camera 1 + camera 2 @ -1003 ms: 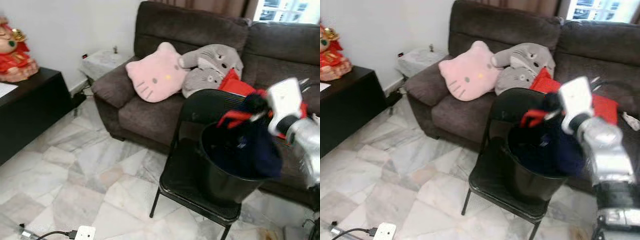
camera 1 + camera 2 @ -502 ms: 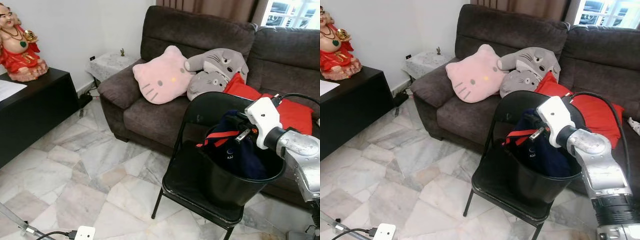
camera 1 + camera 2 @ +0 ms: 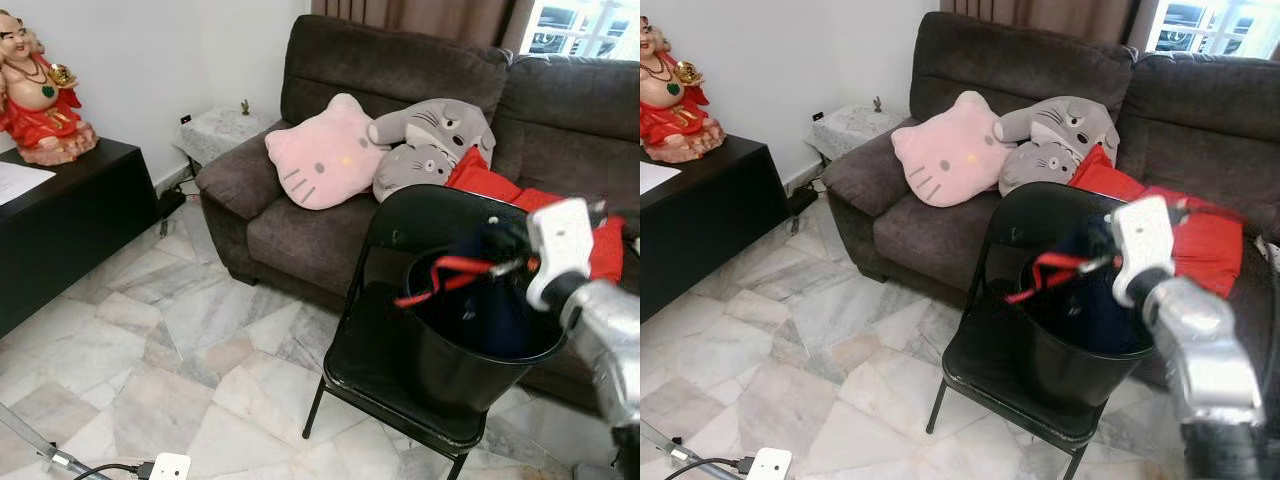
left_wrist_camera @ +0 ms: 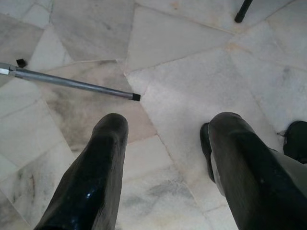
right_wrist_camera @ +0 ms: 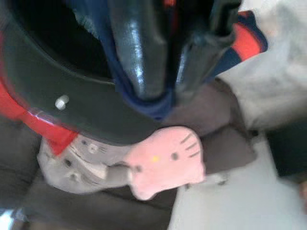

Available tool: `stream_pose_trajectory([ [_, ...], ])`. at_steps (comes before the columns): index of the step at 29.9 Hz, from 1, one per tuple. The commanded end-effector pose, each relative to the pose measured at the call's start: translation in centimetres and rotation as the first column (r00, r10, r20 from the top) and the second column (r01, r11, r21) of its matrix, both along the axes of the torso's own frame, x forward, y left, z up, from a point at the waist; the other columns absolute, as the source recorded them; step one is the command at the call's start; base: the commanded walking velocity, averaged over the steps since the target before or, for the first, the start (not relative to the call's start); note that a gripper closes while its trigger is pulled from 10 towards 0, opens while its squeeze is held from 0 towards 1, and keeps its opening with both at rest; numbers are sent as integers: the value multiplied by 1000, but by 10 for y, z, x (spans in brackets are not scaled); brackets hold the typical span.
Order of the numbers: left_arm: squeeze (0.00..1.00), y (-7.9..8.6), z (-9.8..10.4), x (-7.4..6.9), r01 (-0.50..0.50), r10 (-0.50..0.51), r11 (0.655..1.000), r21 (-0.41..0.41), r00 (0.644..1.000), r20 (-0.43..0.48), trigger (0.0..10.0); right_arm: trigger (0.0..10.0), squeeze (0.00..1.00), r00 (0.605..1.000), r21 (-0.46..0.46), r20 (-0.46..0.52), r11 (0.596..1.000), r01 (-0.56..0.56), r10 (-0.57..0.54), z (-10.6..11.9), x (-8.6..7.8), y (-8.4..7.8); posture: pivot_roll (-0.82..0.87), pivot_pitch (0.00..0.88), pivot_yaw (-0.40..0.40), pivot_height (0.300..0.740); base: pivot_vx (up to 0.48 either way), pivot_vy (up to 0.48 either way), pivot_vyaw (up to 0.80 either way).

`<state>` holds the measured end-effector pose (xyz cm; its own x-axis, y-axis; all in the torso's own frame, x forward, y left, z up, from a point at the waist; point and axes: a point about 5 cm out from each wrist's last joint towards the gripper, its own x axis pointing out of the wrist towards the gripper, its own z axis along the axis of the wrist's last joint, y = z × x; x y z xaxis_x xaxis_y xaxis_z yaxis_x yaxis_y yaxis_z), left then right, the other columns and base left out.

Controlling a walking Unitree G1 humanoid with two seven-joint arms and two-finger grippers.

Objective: Hang hanger

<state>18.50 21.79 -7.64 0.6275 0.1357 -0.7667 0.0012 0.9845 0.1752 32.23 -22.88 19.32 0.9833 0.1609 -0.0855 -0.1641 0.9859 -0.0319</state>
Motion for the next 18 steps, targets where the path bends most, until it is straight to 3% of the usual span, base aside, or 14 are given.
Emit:
stream_pose_trajectory([
  [1,0,1,-2,-4,26,-26,1000,10,999,-25,10000,0,0,992,149,-51,982,119,-113,-12,-12,0,-2,8,16,740,0,0,0],
  [3,0,1,-2,-4,26,-26,1000,10,999,-25,10000,0,0,988,175,-69,973,149,-139,-17,-14,0,-3,9,16,740,0,0,0],
  [4,0,1,-2,-4,28,-28,1000,10,999,-25,10000,0,0,965,245,-130,936,252,-226,-29,-19,-8,-5,9,16,740,0,0,0],
  [7,0,1,-2,-4,30,-29,1000,10,999,-25,10000,0,0,931,283,-175,890,359,-320,-37,-24,-17,-8,10,14,740,0,0,0],
  [8,0,1,-2,-4,32,-31,999,11,999,-26,10000,0,0,875,359,-246,800,481,-416,-49,-30,-26,-6,11,12,740,0,0,0],
  [9,0,1,-2,-4,32,-31,999,11,999,-26,10000,0,0,875,359,-246,800,481,-416,-49,-30,-26,-6,11,12,740,0,0,0],
  [10,0,1,-2,-4,31,-31,999,12,999,-26,10000,0,0,835,392,-306,739,549,-458,-59,-36,-27,-3,11,11,740,0,0,0],
  [15,0,1,-2,-5,30,-30,999,11,999,-27,10000,0,0,788,426,-391,665,613,-476,-73,-47,-22,2,13,11,740,0,0,0],
  [18,0,1,-3,-5,32,-32,999,11,999,-29,10000,0,0,786,440,-416,656,614,-457,-75,-48,-17,0,11,8,740,0,0,0],
])
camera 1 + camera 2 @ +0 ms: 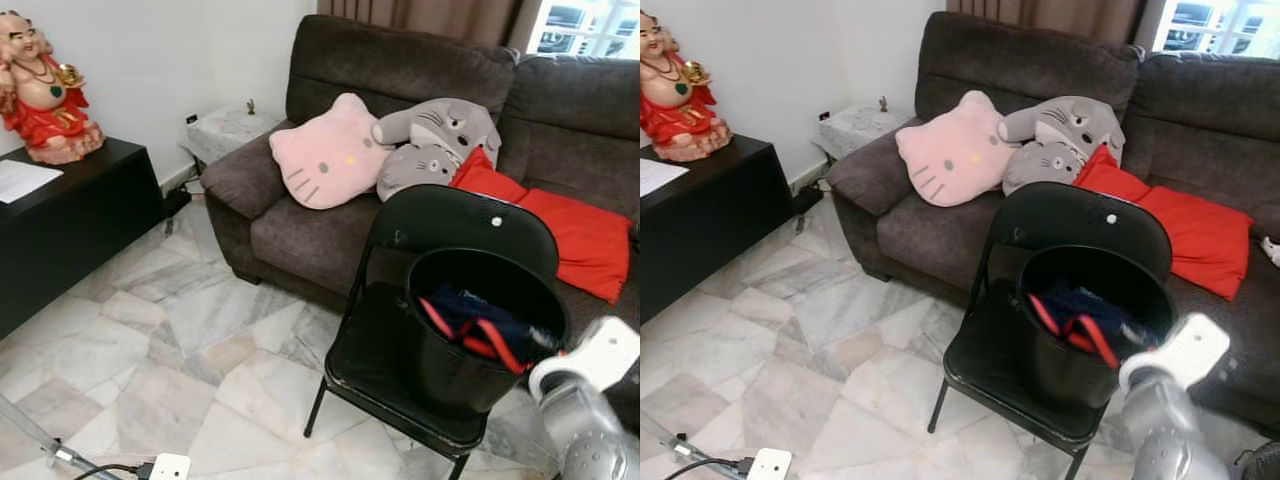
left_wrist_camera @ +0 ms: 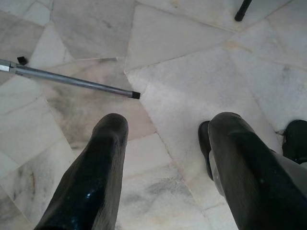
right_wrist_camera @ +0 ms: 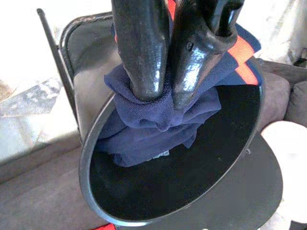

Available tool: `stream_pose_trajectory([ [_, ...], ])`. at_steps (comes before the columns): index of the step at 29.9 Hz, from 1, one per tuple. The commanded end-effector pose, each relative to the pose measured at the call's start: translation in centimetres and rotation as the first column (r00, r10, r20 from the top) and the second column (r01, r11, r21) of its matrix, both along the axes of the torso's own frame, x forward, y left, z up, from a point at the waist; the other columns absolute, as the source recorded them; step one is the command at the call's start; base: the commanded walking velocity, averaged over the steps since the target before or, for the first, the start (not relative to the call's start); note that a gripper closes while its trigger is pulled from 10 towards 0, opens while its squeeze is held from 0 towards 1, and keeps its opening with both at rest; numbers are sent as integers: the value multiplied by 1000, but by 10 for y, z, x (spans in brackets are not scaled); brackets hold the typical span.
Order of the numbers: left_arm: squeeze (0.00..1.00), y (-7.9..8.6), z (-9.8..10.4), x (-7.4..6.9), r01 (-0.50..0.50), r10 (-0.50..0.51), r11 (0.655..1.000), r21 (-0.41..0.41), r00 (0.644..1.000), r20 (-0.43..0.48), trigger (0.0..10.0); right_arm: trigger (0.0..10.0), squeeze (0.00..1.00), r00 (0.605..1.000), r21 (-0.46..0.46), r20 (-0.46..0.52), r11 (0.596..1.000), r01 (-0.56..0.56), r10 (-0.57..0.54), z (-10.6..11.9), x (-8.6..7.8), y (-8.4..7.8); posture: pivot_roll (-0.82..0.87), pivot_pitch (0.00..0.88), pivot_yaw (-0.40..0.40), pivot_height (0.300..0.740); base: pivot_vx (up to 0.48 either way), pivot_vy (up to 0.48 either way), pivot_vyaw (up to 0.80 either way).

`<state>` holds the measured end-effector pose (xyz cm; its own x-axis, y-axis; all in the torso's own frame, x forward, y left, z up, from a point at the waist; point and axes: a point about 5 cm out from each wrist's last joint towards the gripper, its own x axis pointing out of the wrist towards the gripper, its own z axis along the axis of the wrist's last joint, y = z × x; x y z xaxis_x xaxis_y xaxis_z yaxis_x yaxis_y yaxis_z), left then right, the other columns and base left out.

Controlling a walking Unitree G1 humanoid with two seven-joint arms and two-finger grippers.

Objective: Hang hanger

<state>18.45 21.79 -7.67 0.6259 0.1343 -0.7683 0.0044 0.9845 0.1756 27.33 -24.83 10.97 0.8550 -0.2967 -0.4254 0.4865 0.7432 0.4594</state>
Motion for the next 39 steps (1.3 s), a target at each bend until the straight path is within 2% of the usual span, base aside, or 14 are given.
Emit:
stream_pose_trajectory([
  [1,0,1,-2,-5,30,-29,999,11,999,-27,10000,0,0,1000,11,20,1000,-4,3,7,1,3,1,11,8,740,0,0,0],
  [6,0,1,-2,-5,30,-29,999,11,999,-27,10000,0,0,999,28,-17,999,34,-33,1,5,-2,12,8,7,740,0,0,0],
  [7,0,1,-3,-5,30,-29,999,11,999,-27,10000,0,0,1000,-42,-16,999,-21,20,7,10,-4,12,6,7,740,0,0,0],
  [8,0,1,-3,-5,30,-29,999,11,999,-27,10000,0,0,1000,-42,-16,999,-21,20,7,10,-4,12,6,7,740,0,0,0],
  [9,0,1,-3,-5,30,-30,999,12,999,-28,10000,0,0,996,-149,-33,985,-84,80,13,15,-5,12,3,6,740,0,0,0],
  [11,0,1,-3,-6,30,-30,999,14,999,-29,10000,0,0,992,-258,-52,958,-125,116,19,21,-9,15,0,5,740,0,0,0],
  [15,0,1,-3,-6,30,-30,999,15,999,-30,10000,0,0,992,-246,-59,962,-121,110,17,23,-11,17,0,4,740,0,0,0],
  [21,0,1,-3,-7,31,-30,999,13,999,-31,10000,0,0,981,-168,-133,973,-162,140,-6,23,-8,30,0,1,740,0,0,0],
  [22,0,1,-3,-7,30,-30,999,13,999,-31,10000,0,0,978,-170,-140,969,-178,155,-7,23,-7,30,0,1,740,0,0,0],
  [23,0,1,-3,-7,29,-28,999,14,999,-30,10000,0,0,967,-166,-133,957,-236,216,-7,22,1,28,1,2,740,0,0,0],
  [28,0,2,-3,-7,31,-30,999,16,999,-32,10000,0,0,954,-165,-145,944,-284,262,-11,19,10,20,9,4,740,0,0,0],
  [31,0,1,-3,-7,31,-30,999,13,999,-31,10000,0,0,943,-159,-180,937,-310,281,-23,18,13,25,17,4,740,0,0,0],
  [39,0,2,-3,-6,26,-25,1000,12,999,-28,10000,0,0,942,-202,-221,933,-297,252,-29,15,7,31,25,1,740,0,0,0],
])
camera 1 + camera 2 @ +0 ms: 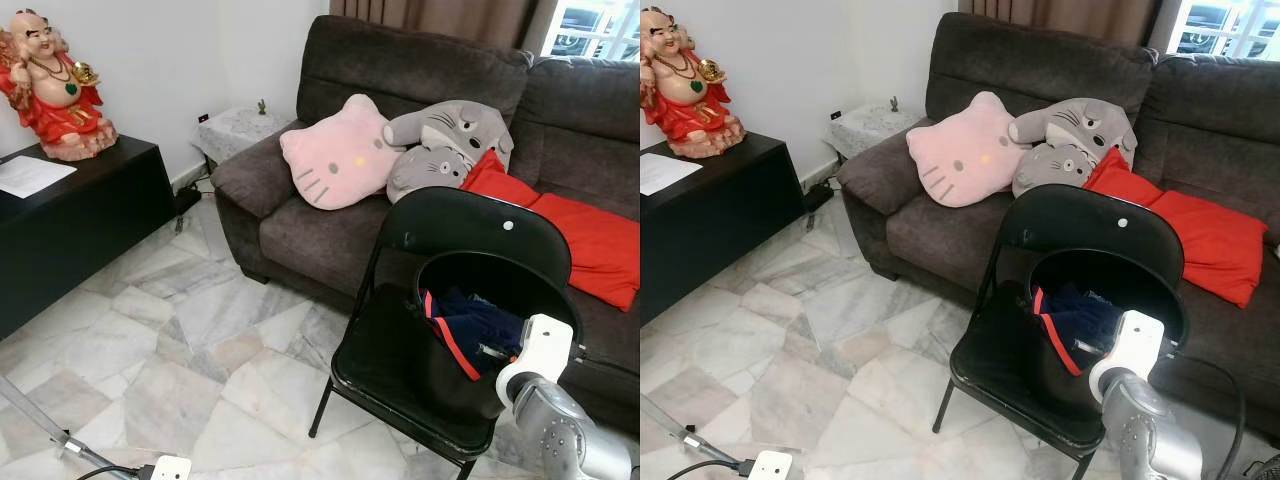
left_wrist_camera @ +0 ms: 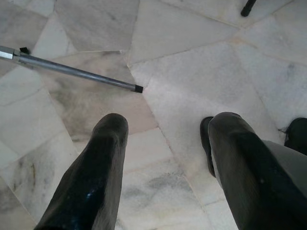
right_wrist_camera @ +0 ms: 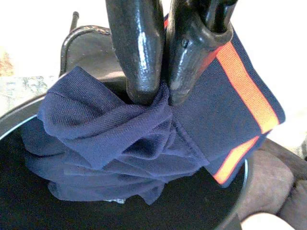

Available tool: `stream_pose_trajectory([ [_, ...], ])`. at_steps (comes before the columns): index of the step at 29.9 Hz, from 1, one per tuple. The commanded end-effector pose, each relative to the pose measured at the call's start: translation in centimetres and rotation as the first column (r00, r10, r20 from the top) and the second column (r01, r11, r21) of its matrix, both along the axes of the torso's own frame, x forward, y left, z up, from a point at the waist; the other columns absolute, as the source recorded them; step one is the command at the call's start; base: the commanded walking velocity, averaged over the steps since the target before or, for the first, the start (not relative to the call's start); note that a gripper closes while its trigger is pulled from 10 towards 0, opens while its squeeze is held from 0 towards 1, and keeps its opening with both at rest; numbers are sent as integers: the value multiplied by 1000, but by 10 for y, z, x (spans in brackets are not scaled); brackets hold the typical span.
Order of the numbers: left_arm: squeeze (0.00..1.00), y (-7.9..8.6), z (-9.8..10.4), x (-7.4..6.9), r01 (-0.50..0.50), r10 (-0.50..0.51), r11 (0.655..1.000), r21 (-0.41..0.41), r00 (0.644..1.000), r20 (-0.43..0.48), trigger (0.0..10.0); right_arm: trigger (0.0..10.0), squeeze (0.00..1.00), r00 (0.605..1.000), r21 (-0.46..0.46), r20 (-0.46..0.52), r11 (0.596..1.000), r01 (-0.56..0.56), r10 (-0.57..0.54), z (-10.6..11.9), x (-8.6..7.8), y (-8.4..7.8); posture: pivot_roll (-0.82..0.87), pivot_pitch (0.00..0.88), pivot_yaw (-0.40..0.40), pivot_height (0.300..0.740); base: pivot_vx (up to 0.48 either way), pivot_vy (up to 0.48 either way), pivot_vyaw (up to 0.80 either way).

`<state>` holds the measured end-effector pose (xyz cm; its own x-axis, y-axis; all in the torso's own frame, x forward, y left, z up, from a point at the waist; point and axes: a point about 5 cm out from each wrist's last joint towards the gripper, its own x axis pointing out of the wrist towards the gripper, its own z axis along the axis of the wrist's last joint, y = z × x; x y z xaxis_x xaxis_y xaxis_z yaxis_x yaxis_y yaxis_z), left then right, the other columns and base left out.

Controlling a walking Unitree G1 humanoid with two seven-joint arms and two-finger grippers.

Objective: Hang hanger

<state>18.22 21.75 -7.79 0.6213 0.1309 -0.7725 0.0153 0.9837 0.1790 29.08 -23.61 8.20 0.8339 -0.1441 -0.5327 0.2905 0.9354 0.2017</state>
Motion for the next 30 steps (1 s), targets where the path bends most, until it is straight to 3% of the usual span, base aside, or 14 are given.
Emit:
stream_pose_trajectory([
  [1,0,2,-2,-4,15,-15,1000,10,1000,-21,10000,0,0,999,-38,-11,999,39,-39,-1,-4,-9,31,25,1,740,0,0,0],
  [8,0,2,-2,-4,15,-15,1000,11,1000,-22,10000,0,0,992,-137,20,982,127,-125,9,-14,-23,21,31,3,740,0,0,0],
  [16,0,2,-1,-3,18,-18,1000,7,1000,-19,10000,0,0,990,-130,3,981,142,-143,4,-23,-22,19,31,3,740,0,0,0],
  [17,0,2,-1,-3,19,-18,1000,7,1000,-19,10000,431,0,989,-140,4,980,144,-145,4,-22,-23,20,31,3,740,0,0,0],
  [18,0,2,-1,-3,17,-17,1000,7,1000,-19,10000,9922,0,990,-151,5,978,143,-144,5,-22,-23,20,32,1,740,0,0,0],
  [20,0,2,-1,-3,17,-17,1000,7,1000,-19,10000,10000,0,989,-154,8,977,145,-145,6,-21,-23,21,31,1,740,0,0,0],
  [21,0,2,-1,-3,16,-16,1000,8,1000,-19,10000,10000,753,988,-163,19,975,151,-150,8,-19,-24,24,33,1,740,0,0,0],
  [22,0,2,-1,-3,15,-15,1000,8,1000,-19,10000,10000,753,988,-165,21,975,152,-151,8,-19,-24,24,33,1,740,0,0,0],
  [23,0,2,-1,-3,15,-15,1000,8,1000,-19,10000,10000,1000,988,-168,23,973,156,-154,9,-19,-24,25,34,1,740,0,0,0],
  [30,0,2,-1,-3,14,-13,1000,9,1000,-20,10000,10000,1000,985,-234,32,957,170,-167,10,-21,-26,24,35,0,740,0,0,0],
])
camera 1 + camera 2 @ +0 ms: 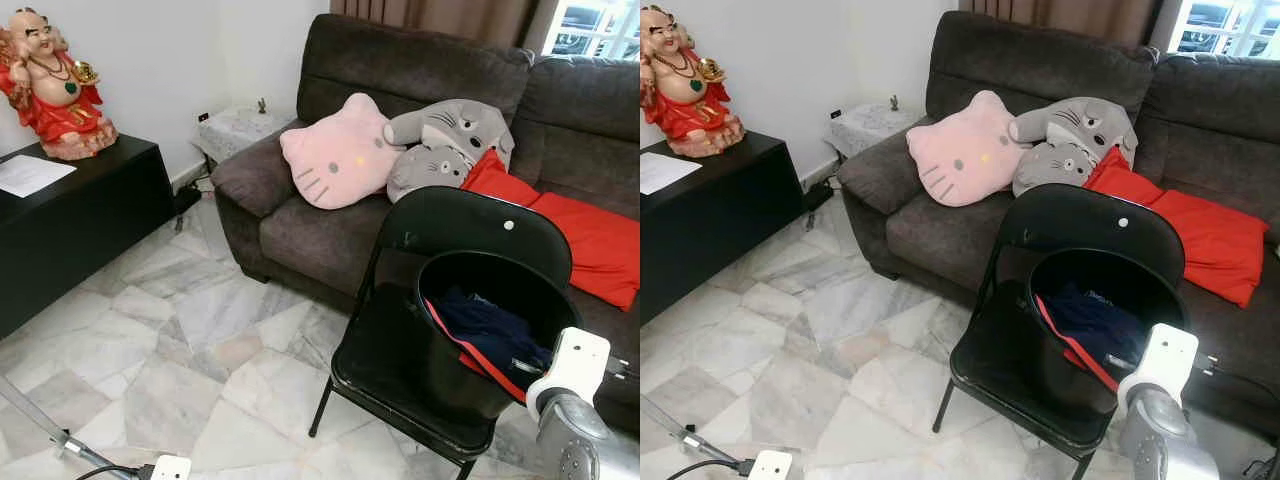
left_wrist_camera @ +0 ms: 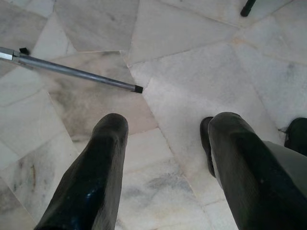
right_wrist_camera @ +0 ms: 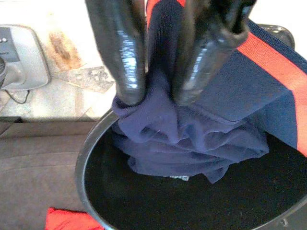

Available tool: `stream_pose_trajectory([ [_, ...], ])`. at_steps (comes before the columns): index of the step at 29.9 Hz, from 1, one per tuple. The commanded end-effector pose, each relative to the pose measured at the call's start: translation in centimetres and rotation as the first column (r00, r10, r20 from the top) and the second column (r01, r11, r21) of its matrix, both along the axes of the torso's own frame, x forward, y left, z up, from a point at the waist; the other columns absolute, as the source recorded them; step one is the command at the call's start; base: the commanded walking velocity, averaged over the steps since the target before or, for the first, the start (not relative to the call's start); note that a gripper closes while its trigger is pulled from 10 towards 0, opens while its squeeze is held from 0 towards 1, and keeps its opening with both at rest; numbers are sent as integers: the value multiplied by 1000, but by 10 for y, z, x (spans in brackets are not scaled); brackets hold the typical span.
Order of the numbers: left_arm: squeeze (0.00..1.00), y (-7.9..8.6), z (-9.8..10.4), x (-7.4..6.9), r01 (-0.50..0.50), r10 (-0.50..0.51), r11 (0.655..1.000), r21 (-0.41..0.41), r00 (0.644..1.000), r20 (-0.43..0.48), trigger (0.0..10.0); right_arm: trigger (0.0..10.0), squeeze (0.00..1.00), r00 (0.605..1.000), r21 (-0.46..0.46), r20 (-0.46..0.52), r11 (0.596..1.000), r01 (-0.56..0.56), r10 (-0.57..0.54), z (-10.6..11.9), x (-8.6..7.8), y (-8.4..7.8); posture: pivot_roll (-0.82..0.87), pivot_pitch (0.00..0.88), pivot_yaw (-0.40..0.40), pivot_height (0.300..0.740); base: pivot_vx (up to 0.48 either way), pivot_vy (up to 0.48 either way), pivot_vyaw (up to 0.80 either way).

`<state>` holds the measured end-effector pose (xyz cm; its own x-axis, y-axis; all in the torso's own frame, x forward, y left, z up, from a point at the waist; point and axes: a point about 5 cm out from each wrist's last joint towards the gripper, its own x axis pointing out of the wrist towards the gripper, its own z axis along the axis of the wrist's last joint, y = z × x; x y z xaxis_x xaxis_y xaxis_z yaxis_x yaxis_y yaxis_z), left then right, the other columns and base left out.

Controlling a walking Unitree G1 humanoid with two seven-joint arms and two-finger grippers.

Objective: Hang hanger

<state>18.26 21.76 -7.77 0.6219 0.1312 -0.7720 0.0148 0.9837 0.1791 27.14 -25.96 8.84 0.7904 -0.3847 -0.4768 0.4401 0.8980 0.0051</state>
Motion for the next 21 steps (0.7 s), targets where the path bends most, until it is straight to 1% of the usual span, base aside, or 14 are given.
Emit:
stream_pose_trajectory([
  [1,0,2,-2,-4,14,-14,1000,9,1000,-21,10000,10000,1000,1000,-36,8,999,7,-7,3,-2,-3,24,35,0,740,0,0,0],
  [3,0,2,-2,-4,14,-14,1000,9,1000,-21,10000,10000,1000,1000,-54,5,999,8,-8,3,-3,-3,23,35,0,740,0,0,0],
  [4,0,2,-2,-4,14,-14,1000,8,1000,-21,10000,10000,941,1000,-92,7,996,9,-9,4,-4,-5,22,35,-1,740,0,0,0],
  [6,0,2,-2,-4,14,-14,1000,8,1000,-20,10000,10000,933,1000,-119,10,993,9,-8,6,-5,-5,22,35,-1,740,0,0,0],
  [8,0,2,-2,-4,14,-14,1000,8,1000,-20,10000,10000,792,1000,-155,31,988,4,1,8,-5,-4,22,35,-3,740,0,0,0],
  [9,0,1,-2,-4,14,-14,1000,8,1000,-19,10000,10000,322,999,-176,43,984,-9,17,10,-5,-3,23,35,-3,740,0,0,0],
  [10,0,1,-2,-4,14,-14,1000,8,1000,-19,10000,10000,0,998,-202,60,979,-23,36,12,-5,-1,24,35,-5,740,0,0,0],
  [11,0,1,-2,-4,14,-14,1000,8,1000,-19,10000,10000,0,996,-228,76,973,-36,54,14,-5,1,24,35,-5,740,0,0,0],
  [12,0,1,-2,-4,13,-13,1000,8,1000,-18,10000,10000,0,992,-274,94,960,-56,85,18,-5,4,25,37,-6,740,0,0,0],
  [13,0,1,-2,-4,13,-12,1000,8,1000,-18,10000,10000,0,985,-330,116,941,-81,125,21,-5,7,24,37,-7,740,0,0,0],
  [16,0,1,-2,-4,11,-11,1000,9,1000,-18,10000,10000,0,964,-428,142,892,-143,223,24,-6,17,18,38,-8,740,0,0,0],
  [18,0,1,-2,-3,11,-11,1000,9,1000,-18,10000,10000,0,948,-450,114,866,-218,298,16,-8,26,18,38,-8,740,0,0,0],
  [20,0,1,-2,-3,11,-11,1000,8,1000,-18,10000,10000,0,923,-439,70,843,-311,378,3,-9,36,18,38,-9,740,0,0,0],
  [21,0,1,-2,-3,10,-10,1000,8,1000,-18,10000,10000,0,908,-444,39,821,-359,417,-5,-11,40,20,37,-10,740,0,0,0],
])
